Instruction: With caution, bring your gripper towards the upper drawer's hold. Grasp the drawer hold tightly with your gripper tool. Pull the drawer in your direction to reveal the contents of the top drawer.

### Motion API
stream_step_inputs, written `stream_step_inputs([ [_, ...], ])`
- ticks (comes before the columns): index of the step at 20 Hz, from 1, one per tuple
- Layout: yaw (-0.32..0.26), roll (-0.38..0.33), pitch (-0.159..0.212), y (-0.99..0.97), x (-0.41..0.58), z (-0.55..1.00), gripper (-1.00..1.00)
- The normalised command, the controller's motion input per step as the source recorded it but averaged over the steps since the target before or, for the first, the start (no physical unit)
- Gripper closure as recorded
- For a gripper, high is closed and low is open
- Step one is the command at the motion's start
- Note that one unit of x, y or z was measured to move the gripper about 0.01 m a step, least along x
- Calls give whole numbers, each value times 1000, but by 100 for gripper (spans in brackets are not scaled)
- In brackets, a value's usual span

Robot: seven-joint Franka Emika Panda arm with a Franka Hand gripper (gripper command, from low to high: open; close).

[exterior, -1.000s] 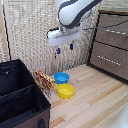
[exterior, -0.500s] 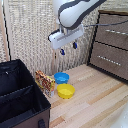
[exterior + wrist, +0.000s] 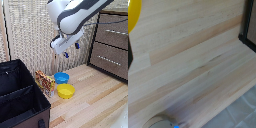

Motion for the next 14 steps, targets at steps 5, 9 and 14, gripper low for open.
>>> stream_step_inputs([
  [5, 131, -360, -4, 0, 272, 11, -100],
  [9, 111, -375, 0, 0, 270, 0, -100],
  [14, 87, -369, 1, 11, 375, 45, -100],
])
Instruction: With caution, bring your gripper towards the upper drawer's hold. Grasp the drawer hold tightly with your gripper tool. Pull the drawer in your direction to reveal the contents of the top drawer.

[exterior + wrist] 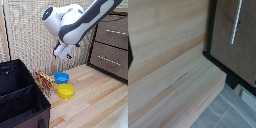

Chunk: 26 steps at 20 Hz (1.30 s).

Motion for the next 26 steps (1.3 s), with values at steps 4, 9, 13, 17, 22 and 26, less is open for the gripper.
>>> stream_step_inputs([
  [4, 43, -252, 2, 164, 606, 509, -100],
  [9, 37, -245, 3, 122, 585, 529, -100],
  [13, 21, -290, 3, -46, 346, 352, -100],
  [17, 36, -268, -20, -375, -22, 306, -100],
  [22, -30, -234, 22, -459, -126, 339, -100],
  [26, -6, -231, 2, -573, -199, 239, -100],
])
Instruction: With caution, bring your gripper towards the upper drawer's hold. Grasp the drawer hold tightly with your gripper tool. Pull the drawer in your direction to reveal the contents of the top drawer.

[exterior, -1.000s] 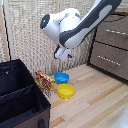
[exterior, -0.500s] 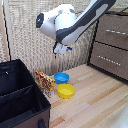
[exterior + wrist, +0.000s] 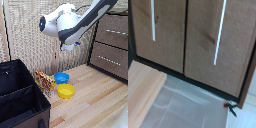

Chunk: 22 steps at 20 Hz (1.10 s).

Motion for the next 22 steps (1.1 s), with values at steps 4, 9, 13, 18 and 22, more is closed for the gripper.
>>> stream_step_inputs([
  [4, 0, -224, -1, -692, -211, 124, -100],
  [9, 6, -191, -20, -844, -154, 39, -100],
  [13, 69, -132, -55, -771, 0, 2, -100],
  [18, 72, -139, -56, -762, -65, 1, -100],
  [22, 90, -83, -69, -693, -153, 0, -100],
])
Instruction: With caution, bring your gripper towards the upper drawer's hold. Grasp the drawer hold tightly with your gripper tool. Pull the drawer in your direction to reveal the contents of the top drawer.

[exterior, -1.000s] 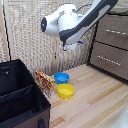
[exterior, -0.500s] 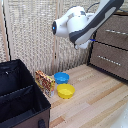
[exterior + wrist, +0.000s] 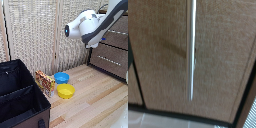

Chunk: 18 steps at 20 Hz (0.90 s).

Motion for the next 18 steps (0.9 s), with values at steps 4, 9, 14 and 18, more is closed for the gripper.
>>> stream_step_inputs([
  [4, 82, -41, -80, -652, -166, 84, -100],
  [9, 83, 6, -12, -584, -38, 41, 100],
  [14, 7, 1, 0, -248, 1, 0, 100],
  [18, -4, 9, 0, -271, 0, 0, 100],
])
